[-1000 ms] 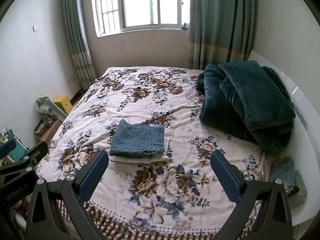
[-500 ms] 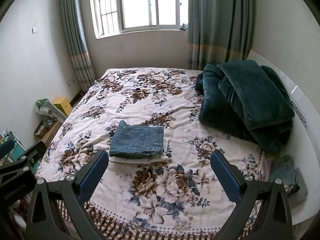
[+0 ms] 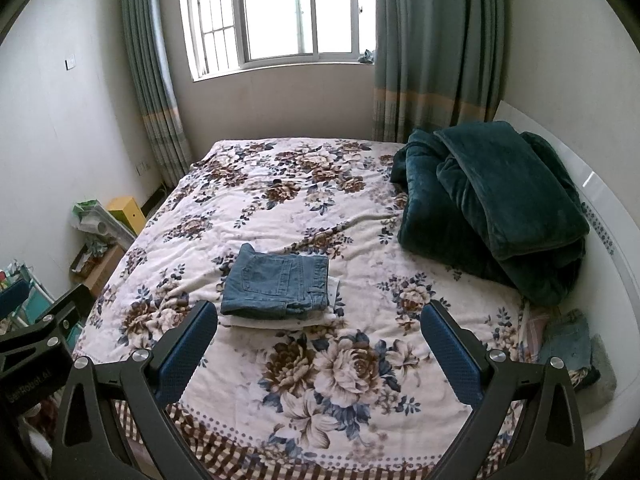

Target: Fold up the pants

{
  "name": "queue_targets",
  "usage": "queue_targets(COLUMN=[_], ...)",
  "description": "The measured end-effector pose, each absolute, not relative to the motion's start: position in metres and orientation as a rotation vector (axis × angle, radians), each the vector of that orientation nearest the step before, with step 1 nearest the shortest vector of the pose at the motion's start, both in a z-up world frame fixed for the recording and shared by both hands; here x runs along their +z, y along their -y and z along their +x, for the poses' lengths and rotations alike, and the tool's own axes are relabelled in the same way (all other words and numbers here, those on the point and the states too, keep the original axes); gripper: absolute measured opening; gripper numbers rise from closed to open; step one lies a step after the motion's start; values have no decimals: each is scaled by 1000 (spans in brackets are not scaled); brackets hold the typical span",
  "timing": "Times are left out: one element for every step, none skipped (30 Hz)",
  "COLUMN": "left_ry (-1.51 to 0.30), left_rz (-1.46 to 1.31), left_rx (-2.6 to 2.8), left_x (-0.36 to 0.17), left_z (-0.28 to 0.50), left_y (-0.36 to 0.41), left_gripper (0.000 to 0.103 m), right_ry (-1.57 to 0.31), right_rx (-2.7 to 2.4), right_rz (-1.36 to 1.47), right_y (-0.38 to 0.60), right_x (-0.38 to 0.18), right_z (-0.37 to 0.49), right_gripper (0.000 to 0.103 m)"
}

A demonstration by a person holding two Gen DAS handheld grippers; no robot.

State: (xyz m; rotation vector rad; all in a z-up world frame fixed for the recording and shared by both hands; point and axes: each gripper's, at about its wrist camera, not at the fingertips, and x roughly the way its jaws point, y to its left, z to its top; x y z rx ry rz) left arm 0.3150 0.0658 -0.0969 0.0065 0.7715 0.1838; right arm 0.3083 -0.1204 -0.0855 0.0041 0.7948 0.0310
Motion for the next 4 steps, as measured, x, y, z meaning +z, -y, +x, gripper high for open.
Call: queue_targets(left_ry=[-770,-766,-760,-757], left_rz=[9,13,17,18], left_rx=[182,180,183,189], left_x=[-95,-93,-92,-91], left_z=[317,317,318,319], left_y=[-66,-67,-67,-68], left_gripper=[103,103,103,103], right_ry=[-794,-796,-797,-798], right_rx=[30,30,31,30], right_rz=[4,3,4,6], right_y=[120,120,120,120], right_x=[-86,-86,-86,-86], right_z=[309,308,308,308], right_gripper=[103,103,103,103])
